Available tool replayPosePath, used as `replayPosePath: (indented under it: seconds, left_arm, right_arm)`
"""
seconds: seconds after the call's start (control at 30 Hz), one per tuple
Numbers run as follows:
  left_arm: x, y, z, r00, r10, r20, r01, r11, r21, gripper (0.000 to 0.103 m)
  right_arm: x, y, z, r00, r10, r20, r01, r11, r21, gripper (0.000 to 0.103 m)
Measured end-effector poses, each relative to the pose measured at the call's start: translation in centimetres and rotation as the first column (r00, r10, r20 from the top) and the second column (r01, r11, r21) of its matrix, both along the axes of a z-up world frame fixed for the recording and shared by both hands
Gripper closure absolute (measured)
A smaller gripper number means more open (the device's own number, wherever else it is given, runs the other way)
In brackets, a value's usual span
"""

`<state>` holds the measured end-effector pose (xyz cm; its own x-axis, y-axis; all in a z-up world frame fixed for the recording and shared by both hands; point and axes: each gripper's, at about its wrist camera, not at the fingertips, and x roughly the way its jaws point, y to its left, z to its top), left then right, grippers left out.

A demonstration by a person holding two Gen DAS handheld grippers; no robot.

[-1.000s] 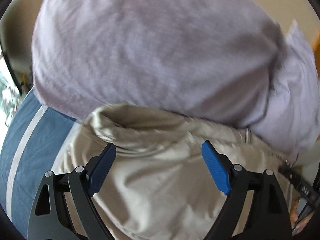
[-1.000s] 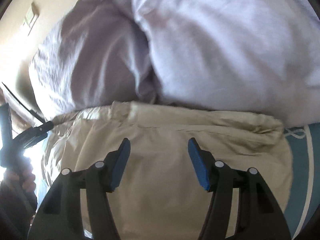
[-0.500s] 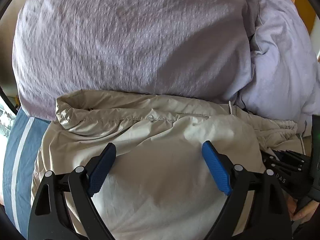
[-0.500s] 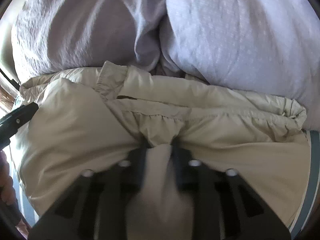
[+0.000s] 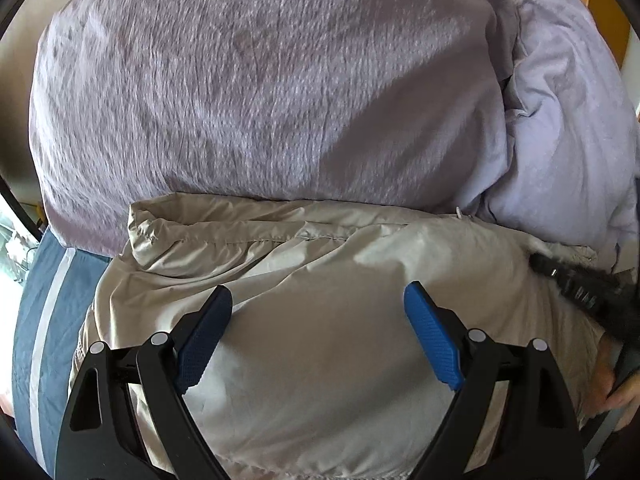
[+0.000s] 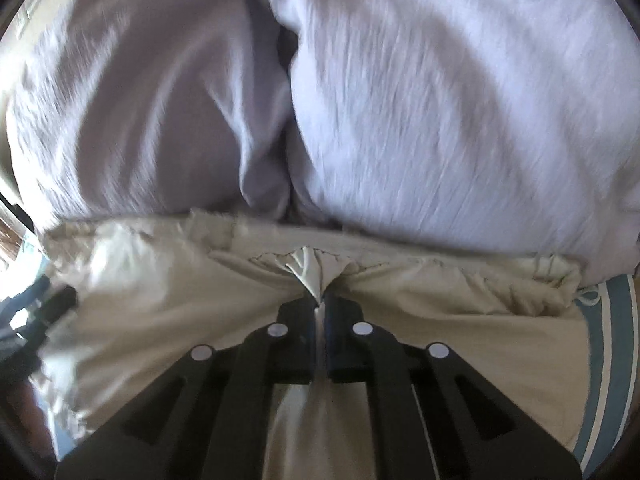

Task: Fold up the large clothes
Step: 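Lower the folded hem onto the collar and open both grippers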

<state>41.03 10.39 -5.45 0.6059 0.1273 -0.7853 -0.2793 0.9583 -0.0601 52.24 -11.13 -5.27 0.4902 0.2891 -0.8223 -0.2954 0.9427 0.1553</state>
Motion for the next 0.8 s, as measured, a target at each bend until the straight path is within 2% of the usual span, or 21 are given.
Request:
replayPosePath:
  seconds: [0.1, 0.37, 0.43, 0.53, 0.63, 0.8]
  left_arm:
    - [0.3, -0.1, -0.6, 1.0, 0.005, -0.002, -0.005, 1.0, -0.001, 0.014]
    - [2.6, -0.7, -3.2, 1.0, 0.017, -0.009, -0.017, 1.0, 0.012, 0.013]
    - [3.4, -1.0, -4.3, 1.0, 0.02, -0.012, -0.02, 1.0, 0.017, 0.013]
    - [4.3, -1.1, -5.7, 0.999, 0.034, -0.021, -0.034, 0.999, 0.015, 0.013]
    - [5.1, -1.1, -7.2, 0.998, 0.054, -0.034, -0.053, 0.998, 0.031, 0.012]
    - [6.8, -1.7, -9.4, 0.997, 0.07, -0.042, -0.066, 0.995, 0.077, 0.008]
  right_arm:
    - [-0.1, 0.3, -1.0, 1.0, -0.001, -0.015, 0.001, 1.0, -0.01, 0.099]
    - [0.1, 0.0, -1.4, 1.0, -0.005, -0.026, 0.005, 1.0, 0.005, 0.098]
    - [1.1, 0.1, -3.2, 1.0, -0.008, -0.029, 0.009, 1.0, 0.006, 0.097]
    - [1.3, 0.1, -4.1, 0.999, -0.013, -0.034, 0.013, 1.0, 0.009, 0.095]
    - [1.6, -0.1, -4.6, 0.999, -0.016, -0.036, 0.016, 1.0, 0.016, 0.09]
    - [1.9, -1.2, -5.1, 1.0, -0.011, -0.013, 0.012, 0.999, 0.047, 0.066]
